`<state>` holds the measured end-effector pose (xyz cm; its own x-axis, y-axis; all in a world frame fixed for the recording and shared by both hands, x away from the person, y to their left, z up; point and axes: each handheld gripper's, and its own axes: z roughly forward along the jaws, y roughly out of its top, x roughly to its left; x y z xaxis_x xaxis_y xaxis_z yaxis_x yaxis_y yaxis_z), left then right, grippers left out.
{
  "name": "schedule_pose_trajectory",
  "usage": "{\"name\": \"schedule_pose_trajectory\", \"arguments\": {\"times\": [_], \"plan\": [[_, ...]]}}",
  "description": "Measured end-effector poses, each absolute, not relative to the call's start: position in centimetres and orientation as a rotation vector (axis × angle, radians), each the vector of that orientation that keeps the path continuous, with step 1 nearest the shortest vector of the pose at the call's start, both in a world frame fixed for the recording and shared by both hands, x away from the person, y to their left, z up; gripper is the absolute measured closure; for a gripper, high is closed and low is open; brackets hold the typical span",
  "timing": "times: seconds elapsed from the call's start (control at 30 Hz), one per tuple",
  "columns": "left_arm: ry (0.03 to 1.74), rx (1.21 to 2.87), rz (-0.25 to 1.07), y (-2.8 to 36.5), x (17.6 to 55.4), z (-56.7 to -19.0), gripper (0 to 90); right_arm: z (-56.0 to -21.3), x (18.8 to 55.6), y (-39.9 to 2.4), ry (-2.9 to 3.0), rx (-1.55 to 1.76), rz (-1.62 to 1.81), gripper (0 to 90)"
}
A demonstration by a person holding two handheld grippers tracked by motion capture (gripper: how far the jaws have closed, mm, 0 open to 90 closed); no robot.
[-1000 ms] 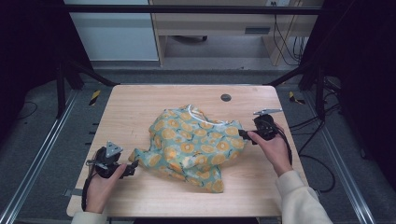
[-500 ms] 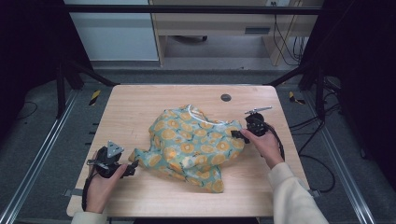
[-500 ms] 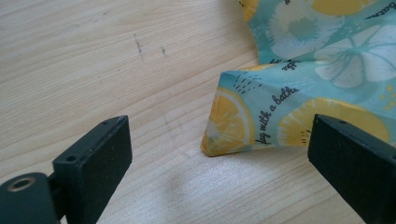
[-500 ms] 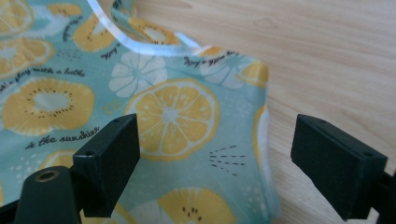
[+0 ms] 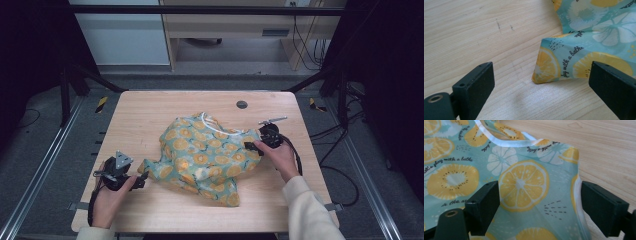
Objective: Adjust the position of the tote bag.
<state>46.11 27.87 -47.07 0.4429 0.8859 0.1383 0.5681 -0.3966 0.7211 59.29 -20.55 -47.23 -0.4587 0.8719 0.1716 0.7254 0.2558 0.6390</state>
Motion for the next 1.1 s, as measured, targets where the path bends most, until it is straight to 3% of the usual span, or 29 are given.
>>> {"name": "schedule_pose_trajectory", "arguments": {"times": [0.27, 0.3, 0.4, 0.43, 0.83, 0.93, 1.1], "plan": [[1.213, 2.094, 0.699, 27.95, 46.05, -46.98, 6.4, -47.93, 59.77, -20.27, 2.321, 1.489, 0.886, 24.2], [1.213, 2.095, 0.699, 27.95, 46.06, -46.98, 6.4, -48.01, 59.79, -20.30, 2.331, 1.486, 0.882, 29.6], [1.211, 2.096, 0.701, 27.95, 46.05, -46.93, 6.4, -48.04, 59.76, -20.27, 2.341, 1.477, 0.881, 35.0], [1.211, 2.095, 0.702, 27.94, 46.04, -46.91, 6.4, -48.07, 59.71, -20.19, 2.348, 1.469, 0.879, 41.8], [1.210, 2.094, 0.702, 27.89, 46.05, -46.93, 6.3, -47.95, 59.47, -19.88, 2.387, 1.430, 0.897, 70.9], [1.211, 2.095, 0.702, 27.92, 46.07, -46.93, 6.3, -47.86, 59.43, -19.84, 2.406, 1.408, 0.914, 83.2], [1.211, 2.096, 0.704, 27.96, 46.06, -46.91, 6.3, -47.64, 59.23, -19.80, 2.409, 1.396, 0.943, 89.2]]}}
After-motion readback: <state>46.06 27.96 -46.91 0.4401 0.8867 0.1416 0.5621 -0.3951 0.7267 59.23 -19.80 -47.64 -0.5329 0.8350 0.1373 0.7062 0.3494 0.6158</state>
